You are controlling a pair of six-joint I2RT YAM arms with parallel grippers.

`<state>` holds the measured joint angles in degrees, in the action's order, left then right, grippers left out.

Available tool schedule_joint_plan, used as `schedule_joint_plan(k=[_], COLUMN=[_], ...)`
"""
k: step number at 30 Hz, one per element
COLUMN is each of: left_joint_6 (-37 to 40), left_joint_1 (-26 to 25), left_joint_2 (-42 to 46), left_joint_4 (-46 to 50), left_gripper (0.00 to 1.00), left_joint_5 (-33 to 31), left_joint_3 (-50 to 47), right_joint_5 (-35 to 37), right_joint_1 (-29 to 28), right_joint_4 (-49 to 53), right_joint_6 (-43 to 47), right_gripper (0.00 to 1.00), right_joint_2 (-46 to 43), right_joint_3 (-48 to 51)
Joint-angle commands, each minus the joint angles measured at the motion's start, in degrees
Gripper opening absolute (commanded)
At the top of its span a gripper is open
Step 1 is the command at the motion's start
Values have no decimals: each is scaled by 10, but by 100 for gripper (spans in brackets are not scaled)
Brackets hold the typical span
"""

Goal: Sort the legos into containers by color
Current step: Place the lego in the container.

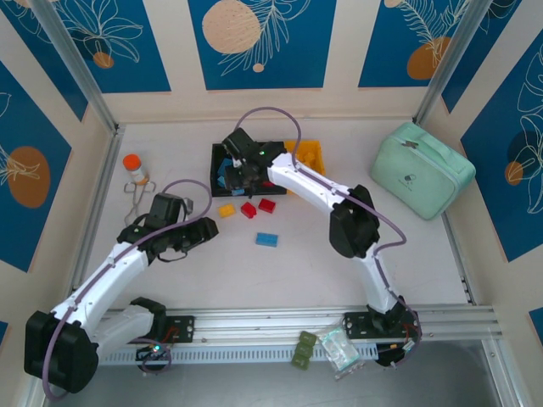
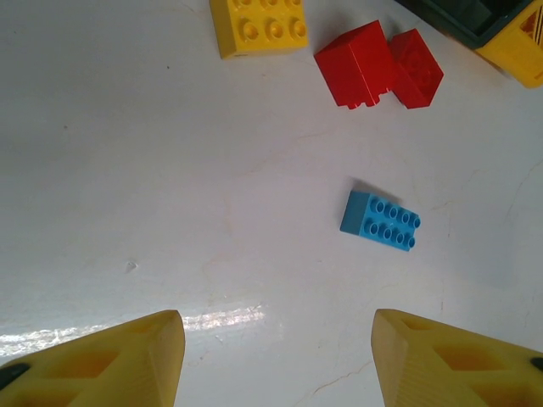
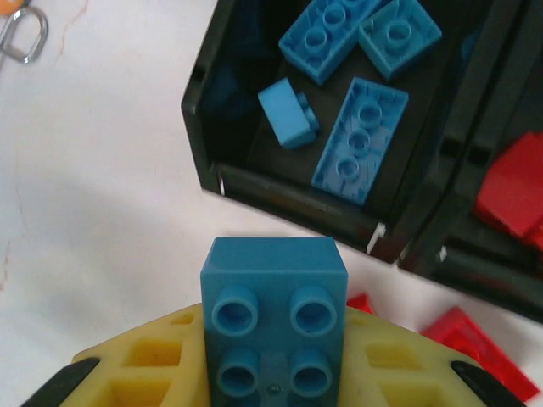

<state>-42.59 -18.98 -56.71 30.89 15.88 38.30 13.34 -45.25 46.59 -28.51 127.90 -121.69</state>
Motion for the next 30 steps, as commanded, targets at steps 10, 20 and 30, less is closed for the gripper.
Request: schedule_joint_plan(k=[10, 20, 30], left_joint_6=[11, 8, 5], left_joint_1=[17, 20, 20], left_joint_2=[-1, -1, -5], left_joint_4=[10, 9, 1], left_gripper=[60, 60, 60], left_joint_5=[2, 8, 13], left_joint_3=[-9, -23, -19], right_joint_5=[-48, -38, -7], right_joint_1=[33, 47, 39], right_joint_4=[99, 54, 68], right_joint_6=[-31, -43, -17], right_gripper=[28, 46, 55], right_joint_2=[196, 233, 145], right_joint_3=[-299, -346, -284])
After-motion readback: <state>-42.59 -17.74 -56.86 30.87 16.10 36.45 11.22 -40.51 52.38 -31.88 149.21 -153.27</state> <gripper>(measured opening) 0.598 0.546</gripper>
